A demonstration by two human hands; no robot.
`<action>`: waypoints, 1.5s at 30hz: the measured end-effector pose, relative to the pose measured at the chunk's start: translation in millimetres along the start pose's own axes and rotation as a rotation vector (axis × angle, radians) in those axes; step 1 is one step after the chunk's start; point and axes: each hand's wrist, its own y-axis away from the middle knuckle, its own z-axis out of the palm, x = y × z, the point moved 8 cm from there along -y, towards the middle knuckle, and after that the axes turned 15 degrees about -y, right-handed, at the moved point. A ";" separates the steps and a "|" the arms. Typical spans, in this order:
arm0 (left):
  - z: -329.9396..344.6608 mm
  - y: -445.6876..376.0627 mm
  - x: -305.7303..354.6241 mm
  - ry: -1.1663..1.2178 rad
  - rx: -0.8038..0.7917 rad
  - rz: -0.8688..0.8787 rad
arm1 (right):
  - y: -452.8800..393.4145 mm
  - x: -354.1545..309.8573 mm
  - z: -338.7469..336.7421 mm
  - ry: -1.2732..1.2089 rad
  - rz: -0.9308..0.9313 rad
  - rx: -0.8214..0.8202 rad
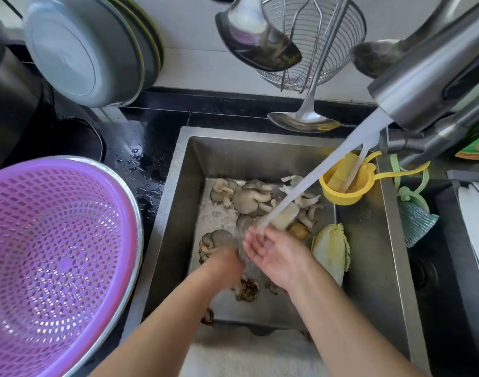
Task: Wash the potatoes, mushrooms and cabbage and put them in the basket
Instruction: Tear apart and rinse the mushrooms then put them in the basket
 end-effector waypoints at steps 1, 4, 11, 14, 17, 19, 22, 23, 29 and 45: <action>2.1 3.9 -4.3 -0.080 -0.035 0.003 | 0.9 -0.3 -6.4 -0.036 0.034 0.009; 28.9 20.0 -19.7 -0.227 -0.230 0.087 | 1.4 3.9 -17.1 -0.116 0.123 0.011; 16.6 14.2 -38.0 0.693 -0.043 -0.156 | -2.5 16.6 -22.9 -0.122 0.231 -0.072; 9.9 8.3 -13.7 1.510 -0.246 -0.005 | -3.3 27.2 -27.1 -0.107 0.296 -0.066; -1.9 10.4 6.1 1.538 -0.270 0.105 | -1.2 36.2 -30.4 0.006 0.333 -0.087; -2.3 6.5 4.7 1.433 -0.159 0.037 | 3.0 34.5 -33.4 0.162 0.310 -0.048; -0.3 4.6 -2.9 1.361 -0.057 -0.019 | -0.7 0.4 -53.5 0.668 0.017 0.192; 0.7 5.8 -5.0 1.343 -0.047 -0.032 | 0.5 -18.1 -52.6 0.855 -0.175 0.263; 7.4 13.2 -1.2 1.231 -0.078 -0.043 | -13.4 -26.4 -6.0 1.118 -0.312 0.082; 2.4 1.5 -13.3 1.035 -0.065 0.006 | -22.8 -7.1 -7.7 1.081 -0.247 -0.123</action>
